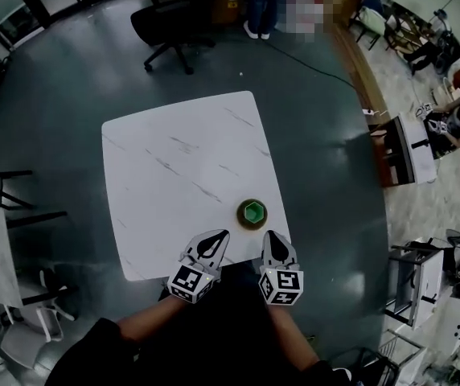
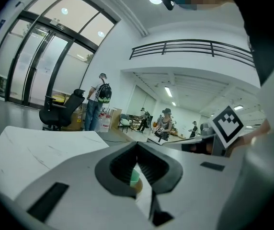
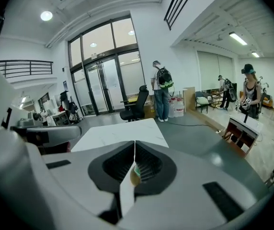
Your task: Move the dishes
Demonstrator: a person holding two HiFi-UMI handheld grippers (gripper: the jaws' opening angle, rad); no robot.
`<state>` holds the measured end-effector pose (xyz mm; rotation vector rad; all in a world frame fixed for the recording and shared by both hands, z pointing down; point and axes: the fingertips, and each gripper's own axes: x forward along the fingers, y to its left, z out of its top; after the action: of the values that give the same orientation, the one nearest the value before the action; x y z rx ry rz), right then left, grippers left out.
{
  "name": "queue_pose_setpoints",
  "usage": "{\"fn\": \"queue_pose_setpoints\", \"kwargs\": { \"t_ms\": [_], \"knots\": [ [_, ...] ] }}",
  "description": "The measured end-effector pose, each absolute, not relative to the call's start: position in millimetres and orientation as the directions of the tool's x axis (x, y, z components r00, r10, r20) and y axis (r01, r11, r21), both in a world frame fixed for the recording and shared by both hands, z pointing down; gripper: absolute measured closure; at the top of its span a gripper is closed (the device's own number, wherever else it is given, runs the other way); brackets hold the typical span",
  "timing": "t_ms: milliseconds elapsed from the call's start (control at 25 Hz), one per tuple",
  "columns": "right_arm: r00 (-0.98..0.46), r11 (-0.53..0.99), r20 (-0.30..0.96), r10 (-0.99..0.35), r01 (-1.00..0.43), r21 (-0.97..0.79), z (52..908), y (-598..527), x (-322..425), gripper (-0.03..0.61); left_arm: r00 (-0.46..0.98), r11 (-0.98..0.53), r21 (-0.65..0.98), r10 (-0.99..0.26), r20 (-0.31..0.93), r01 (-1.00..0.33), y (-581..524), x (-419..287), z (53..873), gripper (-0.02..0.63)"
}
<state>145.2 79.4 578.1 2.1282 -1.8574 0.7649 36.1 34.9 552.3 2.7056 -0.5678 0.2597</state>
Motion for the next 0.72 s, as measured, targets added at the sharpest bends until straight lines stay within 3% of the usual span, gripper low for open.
{"fn": "queue_pose_setpoints", "kwargs": {
  "t_ms": [560,680,720],
  "knots": [
    [-0.170,-0.011,0.652,-0.739,-0.965,-0.264,666,42,199,0.557,0.792,-0.744,0.297,-0.493,0.361,-0.599,15,82,599,0.596],
    [-0.222,0.016,0.681,-0.698,-0.955,-0.295,684,43,197,0.474,0.772,-0.703,0.328,-0.527,0.357,-0.631,12,84,604,0.597],
    [-0.233,0.023,0.688,-0.687,-0.954,-0.300,689,41,197,0.474,0.763,-0.696,0.323,-0.537,0.358,-0.641,9,83,605,0.597]
  ]
}}
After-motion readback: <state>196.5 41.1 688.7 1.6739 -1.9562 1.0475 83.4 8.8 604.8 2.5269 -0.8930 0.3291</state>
